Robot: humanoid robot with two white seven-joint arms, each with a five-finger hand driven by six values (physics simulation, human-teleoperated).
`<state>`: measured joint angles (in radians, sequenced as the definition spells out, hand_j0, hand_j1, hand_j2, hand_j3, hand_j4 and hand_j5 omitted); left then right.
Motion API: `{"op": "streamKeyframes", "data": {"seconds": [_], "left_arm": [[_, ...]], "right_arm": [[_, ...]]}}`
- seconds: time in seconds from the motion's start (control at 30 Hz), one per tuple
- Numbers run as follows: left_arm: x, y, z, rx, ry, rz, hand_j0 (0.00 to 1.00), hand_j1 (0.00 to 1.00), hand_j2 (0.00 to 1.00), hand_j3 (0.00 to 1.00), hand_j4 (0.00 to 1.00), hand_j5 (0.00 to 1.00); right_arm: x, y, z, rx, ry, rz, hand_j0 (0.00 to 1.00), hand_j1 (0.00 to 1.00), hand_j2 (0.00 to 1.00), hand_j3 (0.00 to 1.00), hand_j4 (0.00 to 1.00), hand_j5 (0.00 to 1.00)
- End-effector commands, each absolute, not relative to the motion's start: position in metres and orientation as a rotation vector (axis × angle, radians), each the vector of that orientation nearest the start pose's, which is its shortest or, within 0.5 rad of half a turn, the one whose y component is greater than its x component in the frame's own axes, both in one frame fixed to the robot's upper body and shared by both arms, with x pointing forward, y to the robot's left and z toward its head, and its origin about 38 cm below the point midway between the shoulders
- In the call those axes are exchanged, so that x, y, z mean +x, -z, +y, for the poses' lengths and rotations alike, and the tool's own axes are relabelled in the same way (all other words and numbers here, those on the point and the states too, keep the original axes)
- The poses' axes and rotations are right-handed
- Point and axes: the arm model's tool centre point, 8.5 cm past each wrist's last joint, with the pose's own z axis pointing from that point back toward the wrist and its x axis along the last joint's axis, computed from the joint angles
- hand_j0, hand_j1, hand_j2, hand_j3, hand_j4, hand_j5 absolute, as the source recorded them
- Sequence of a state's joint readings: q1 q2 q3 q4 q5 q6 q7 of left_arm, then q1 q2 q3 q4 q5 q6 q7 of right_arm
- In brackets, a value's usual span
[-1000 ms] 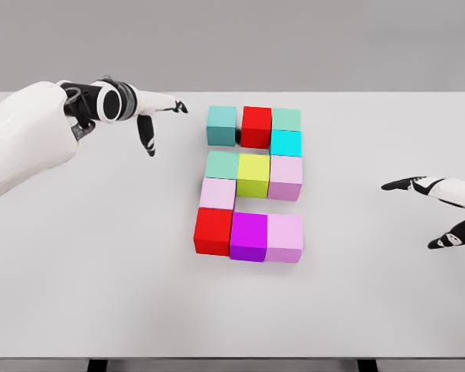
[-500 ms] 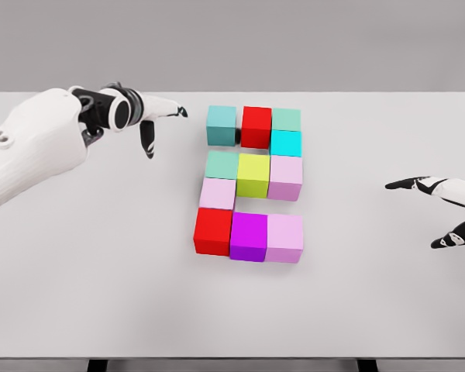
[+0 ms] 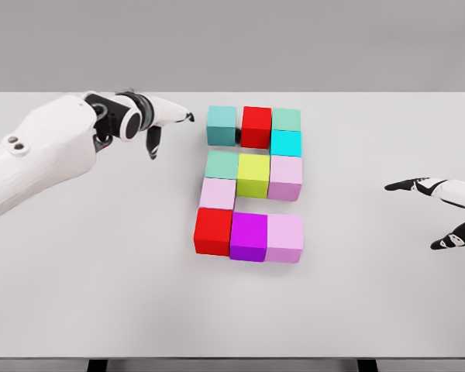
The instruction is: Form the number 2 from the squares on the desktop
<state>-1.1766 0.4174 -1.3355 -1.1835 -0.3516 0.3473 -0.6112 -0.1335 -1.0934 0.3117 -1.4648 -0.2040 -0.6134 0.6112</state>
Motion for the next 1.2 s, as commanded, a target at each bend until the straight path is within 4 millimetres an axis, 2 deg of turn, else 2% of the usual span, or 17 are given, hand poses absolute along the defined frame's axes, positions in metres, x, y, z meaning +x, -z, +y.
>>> {"op": "streamKeyframes", "data": {"seconds": [0.0, 0.1, 0.5, 0.6, 0.93, 1.17], "left_arm": [[0.534, -0.198, 0.146, 0.667, 1.881, -0.785, 1.0, 1.0, 1.0, 1.0, 1.0, 1.0], [0.533, -0.195, 0.145, 0.659, 1.889, -0.786, 1.0, 1.0, 1.0, 1.0, 1.0, 1.0], [0.533, -0.194, 0.142, 0.587, 1.903, -0.813, 1.0, 1.0, 1.0, 1.0, 1.0, 1.0], [0.536, -0.191, 0.147, 0.558, 1.905, -0.813, 1.0, 1.0, 1.0, 1.0, 1.0, 1.0], [0.539, -0.188, 0.143, 0.556, 1.919, -0.808, 1.0, 1.0, 1.0, 1.0, 1.0, 1.0], [0.544, -0.182, 0.149, 0.543, 1.931, -0.796, 1.0, 1.0, 1.0, 1.0, 1.0, 1.0]], "right_arm": [[0.343, -0.189, -0.429, -0.038, -1.568, -1.382, 1.0, 1.0, 1.0, 1.0, 1.0, 1.0], [0.343, -0.191, -0.423, -0.029, -1.581, -1.396, 1.0, 1.0, 1.0, 1.0, 1.0, 1.0], [0.343, -0.191, -0.425, -0.034, -1.576, -1.393, 1.0, 1.0, 1.0, 1.0, 1.0, 1.0], [0.343, -0.191, -0.424, -0.031, -1.579, -1.396, 1.0, 1.0, 1.0, 1.0, 1.0, 1.0], [0.344, -0.188, -0.42, -0.022, -1.573, -1.406, 1.0, 1.0, 1.0, 1.0, 1.0, 1.0], [0.343, -0.188, -0.419, -0.018, -1.576, -1.406, 1.0, 1.0, 1.0, 1.0, 1.0, 1.0]]}}
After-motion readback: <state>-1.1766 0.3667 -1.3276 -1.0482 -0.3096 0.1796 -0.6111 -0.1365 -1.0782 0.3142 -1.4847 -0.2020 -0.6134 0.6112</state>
